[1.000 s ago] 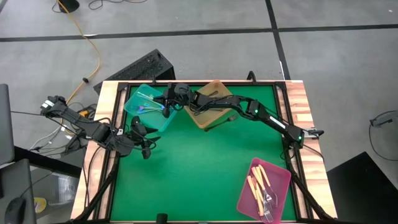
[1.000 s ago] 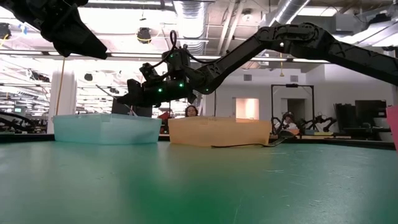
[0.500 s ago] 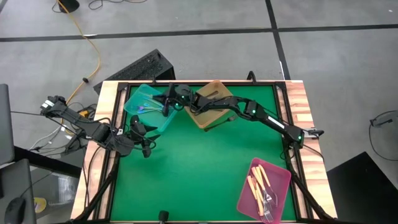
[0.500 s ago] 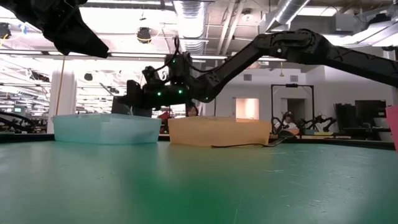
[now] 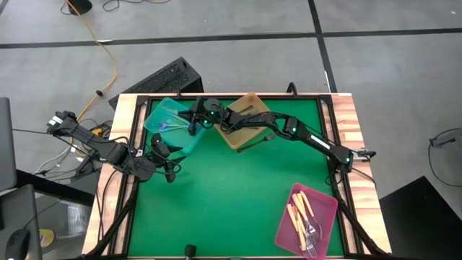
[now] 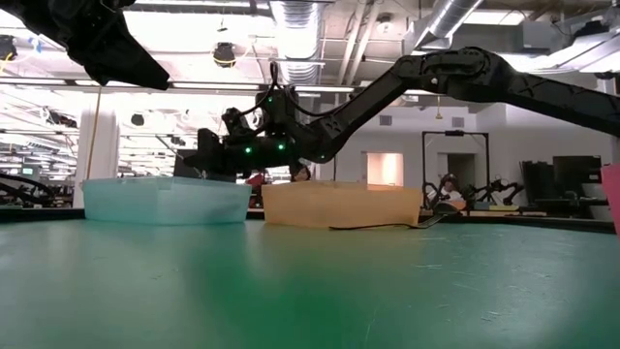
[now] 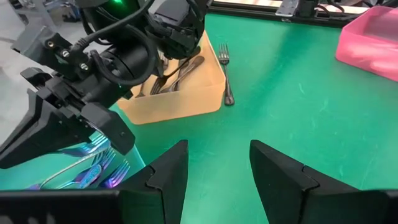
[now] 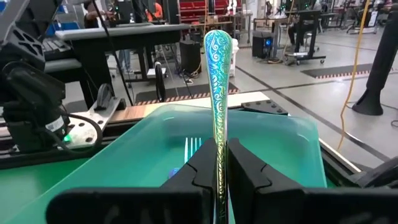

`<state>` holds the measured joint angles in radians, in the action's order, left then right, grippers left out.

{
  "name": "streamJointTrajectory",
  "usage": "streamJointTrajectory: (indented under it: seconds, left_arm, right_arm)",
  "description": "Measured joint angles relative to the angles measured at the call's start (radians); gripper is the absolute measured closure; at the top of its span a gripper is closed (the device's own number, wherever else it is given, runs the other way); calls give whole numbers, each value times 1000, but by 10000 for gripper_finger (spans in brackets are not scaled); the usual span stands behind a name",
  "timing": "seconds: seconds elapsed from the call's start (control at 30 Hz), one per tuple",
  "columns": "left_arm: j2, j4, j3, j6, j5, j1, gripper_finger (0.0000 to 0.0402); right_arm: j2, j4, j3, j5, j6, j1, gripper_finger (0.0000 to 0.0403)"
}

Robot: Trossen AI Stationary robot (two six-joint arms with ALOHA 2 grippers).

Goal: Sort silverware by color (type)
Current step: Put the blue fork into the blue bin, then put the black fork into the yellow bin

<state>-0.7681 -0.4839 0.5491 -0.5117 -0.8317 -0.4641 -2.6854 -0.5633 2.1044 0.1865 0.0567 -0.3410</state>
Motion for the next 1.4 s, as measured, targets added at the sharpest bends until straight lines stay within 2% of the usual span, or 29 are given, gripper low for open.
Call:
streamJointTrajectory:
  seconds: [0.23, 0.53, 0.93, 1.4]
  left_arm:
    - [0, 4, 0, -5, 0, 0, 246]
    - [0, 3, 0, -23, 1, 0, 246]
    - [0, 3, 0, -23, 1, 0, 246]
    - [0, 3, 0, -13, 4, 0, 246]
  right_arm:
    - [0, -1, 0, -32, 74, 0, 352]
    - [0, 3, 0, -64, 77, 0, 350]
    - [1, -2, 0, -93, 67, 7, 285]
    - [1, -7, 0, -92, 73, 7, 280]
